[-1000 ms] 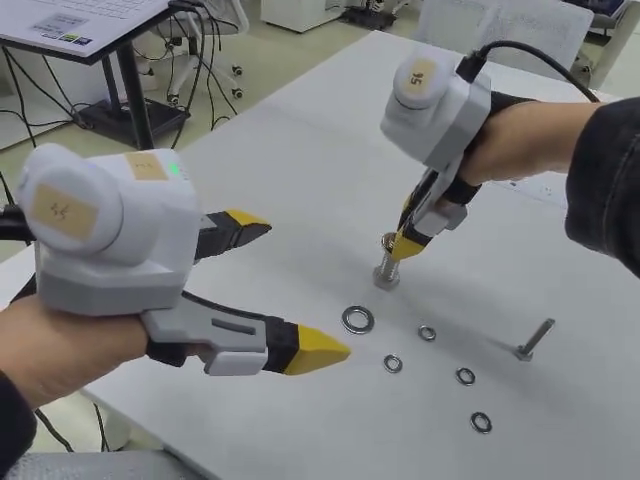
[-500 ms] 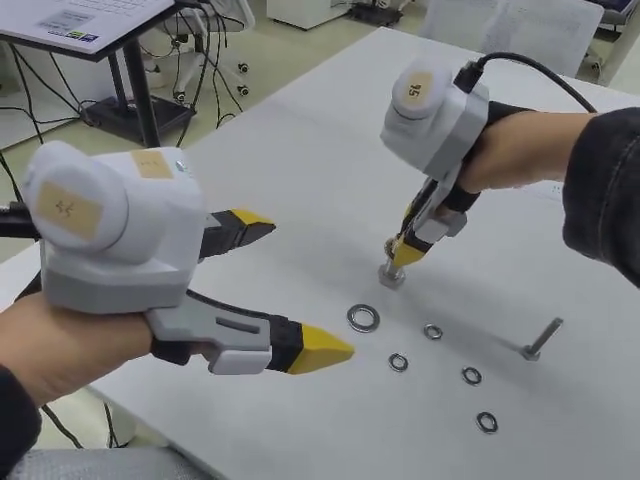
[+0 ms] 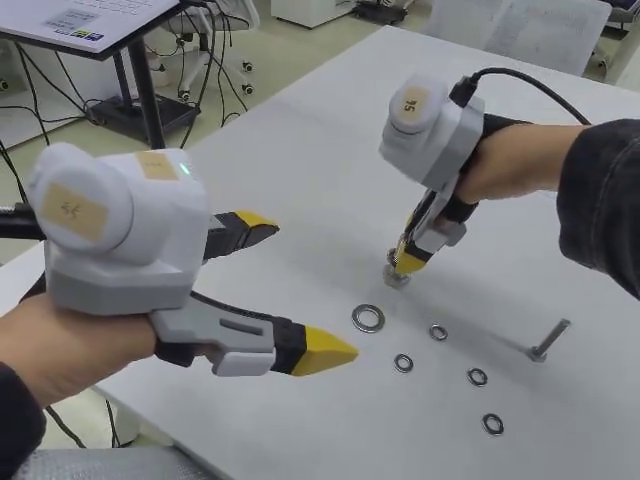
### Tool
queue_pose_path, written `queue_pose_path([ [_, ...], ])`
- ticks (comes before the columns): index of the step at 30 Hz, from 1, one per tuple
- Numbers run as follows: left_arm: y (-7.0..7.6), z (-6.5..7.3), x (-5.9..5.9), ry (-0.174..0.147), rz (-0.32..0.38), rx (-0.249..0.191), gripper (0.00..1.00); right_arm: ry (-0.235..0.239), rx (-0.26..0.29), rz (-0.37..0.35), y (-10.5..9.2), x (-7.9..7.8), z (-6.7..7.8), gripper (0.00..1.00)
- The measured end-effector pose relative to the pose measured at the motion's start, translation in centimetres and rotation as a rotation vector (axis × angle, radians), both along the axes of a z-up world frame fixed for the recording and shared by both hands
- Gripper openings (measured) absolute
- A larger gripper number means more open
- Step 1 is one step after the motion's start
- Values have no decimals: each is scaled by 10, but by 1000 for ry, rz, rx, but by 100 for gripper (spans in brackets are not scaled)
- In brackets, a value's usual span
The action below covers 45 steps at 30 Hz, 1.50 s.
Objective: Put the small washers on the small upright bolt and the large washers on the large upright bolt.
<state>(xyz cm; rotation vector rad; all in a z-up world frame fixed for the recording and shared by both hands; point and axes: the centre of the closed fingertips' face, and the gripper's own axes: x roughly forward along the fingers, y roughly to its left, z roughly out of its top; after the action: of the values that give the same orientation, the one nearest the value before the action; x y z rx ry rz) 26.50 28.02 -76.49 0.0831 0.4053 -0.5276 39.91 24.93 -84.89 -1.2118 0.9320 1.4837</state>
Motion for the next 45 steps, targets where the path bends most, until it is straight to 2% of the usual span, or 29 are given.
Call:
queue_pose_path([
  [17, 2, -3, -2, 8, 1, -3, 86, -26, -46, 28, 2, -5, -14, 23],
  [32, 3, -3, -2, 7, 4, -5, 85, -28, -53, 25, -2, -1, -16, 24],
  [36, 3, -3, -2, 7, 5, -5, 85, -34, -49, 24, -3, 1, -15, 30],
  [45, 2, -3, -1, 5, 3, -4, 85, -37, -32, 29, -7, 2, -7, 33],
])
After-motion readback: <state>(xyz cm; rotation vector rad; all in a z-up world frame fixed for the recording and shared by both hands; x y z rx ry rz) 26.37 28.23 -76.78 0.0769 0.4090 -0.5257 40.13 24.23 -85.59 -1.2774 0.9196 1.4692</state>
